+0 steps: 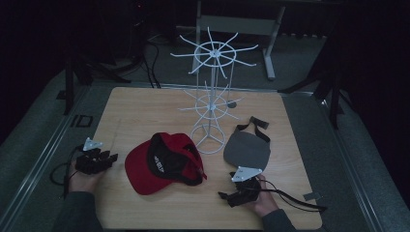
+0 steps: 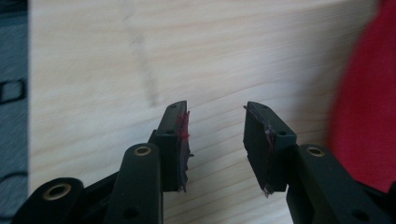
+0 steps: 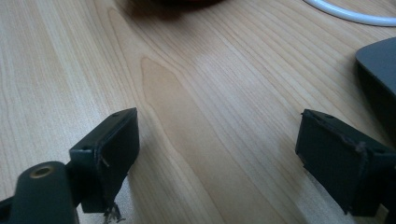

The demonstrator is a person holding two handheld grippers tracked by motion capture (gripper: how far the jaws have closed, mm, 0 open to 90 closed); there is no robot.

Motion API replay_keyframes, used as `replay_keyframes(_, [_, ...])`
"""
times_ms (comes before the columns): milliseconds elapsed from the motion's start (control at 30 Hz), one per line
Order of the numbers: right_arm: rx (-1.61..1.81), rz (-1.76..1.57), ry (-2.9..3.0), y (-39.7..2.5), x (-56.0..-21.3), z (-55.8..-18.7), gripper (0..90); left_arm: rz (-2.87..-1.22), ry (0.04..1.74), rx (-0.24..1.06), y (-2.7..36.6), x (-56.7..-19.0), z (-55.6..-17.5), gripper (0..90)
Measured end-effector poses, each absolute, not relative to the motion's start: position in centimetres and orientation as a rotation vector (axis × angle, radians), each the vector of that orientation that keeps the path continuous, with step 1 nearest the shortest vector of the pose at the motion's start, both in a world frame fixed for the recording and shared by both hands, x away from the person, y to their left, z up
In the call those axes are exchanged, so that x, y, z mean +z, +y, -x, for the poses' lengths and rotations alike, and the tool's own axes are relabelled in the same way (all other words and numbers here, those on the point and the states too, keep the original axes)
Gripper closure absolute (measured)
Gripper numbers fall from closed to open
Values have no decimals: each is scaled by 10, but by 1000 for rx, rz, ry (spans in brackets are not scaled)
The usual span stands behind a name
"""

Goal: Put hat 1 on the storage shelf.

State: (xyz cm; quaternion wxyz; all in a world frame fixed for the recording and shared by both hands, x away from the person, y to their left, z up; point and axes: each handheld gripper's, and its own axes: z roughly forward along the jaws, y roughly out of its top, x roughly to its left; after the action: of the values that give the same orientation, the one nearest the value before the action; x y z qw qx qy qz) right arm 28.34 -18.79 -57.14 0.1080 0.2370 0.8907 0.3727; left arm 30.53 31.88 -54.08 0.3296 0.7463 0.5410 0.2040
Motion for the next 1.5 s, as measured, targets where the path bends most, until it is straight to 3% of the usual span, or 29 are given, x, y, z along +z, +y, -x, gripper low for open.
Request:
replay_keyframes(533, [1094,-712,2614,-188,-571,-284,134,-2040,1192,495,275,-505,-326,596])
replay_keyframes(1300, [1092,-724,2607,-188,-571,-284,136,-2158,1084,439,222,-509,-362,565])
replay_keyframes(1500, [1092,-727,2605,-188,-571,-284,137,-2181,1090,437,224,-511,-364,677])
